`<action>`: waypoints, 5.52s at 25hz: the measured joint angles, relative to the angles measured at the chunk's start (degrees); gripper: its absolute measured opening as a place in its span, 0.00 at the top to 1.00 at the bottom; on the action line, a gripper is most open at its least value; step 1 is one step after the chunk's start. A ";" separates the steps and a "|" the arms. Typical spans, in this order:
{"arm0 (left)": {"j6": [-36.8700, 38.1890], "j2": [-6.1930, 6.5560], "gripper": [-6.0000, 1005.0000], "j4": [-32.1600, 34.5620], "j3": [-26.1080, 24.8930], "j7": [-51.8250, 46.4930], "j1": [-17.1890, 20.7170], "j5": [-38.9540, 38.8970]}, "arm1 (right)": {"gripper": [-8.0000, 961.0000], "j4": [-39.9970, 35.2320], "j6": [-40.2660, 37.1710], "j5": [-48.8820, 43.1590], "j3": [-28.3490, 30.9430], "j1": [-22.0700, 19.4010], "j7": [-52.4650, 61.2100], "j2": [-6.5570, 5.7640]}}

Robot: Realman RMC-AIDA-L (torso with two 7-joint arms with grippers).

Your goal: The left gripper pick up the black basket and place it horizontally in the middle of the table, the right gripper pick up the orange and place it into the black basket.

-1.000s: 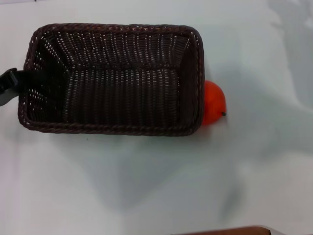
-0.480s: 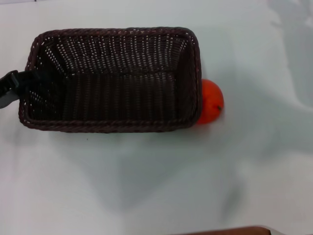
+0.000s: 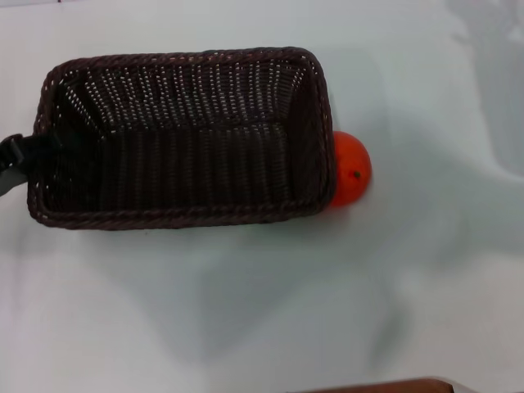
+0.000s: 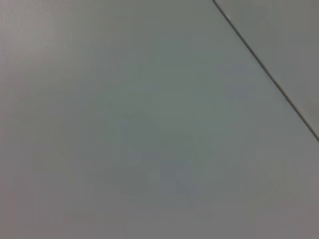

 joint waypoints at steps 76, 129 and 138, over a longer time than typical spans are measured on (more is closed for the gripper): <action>-15.51 -0.01 0.19 27.94 -25.76 63.86 -1.68 -37.42 | 0.04 50.32 25.26 -108.20 -14.57 5.55 78.71 -17.88; -14.97 0.35 0.19 29.80 -25.69 63.61 -2.50 -36.94 | 0.13 39.00 27.05 -113.96 -24.55 14.76 71.12 -9.36; -14.96 0.35 0.19 29.80 -25.69 63.58 -2.52 -36.97 | 0.20 35.42 23.22 -115.17 -25.14 16.21 70.28 -7.27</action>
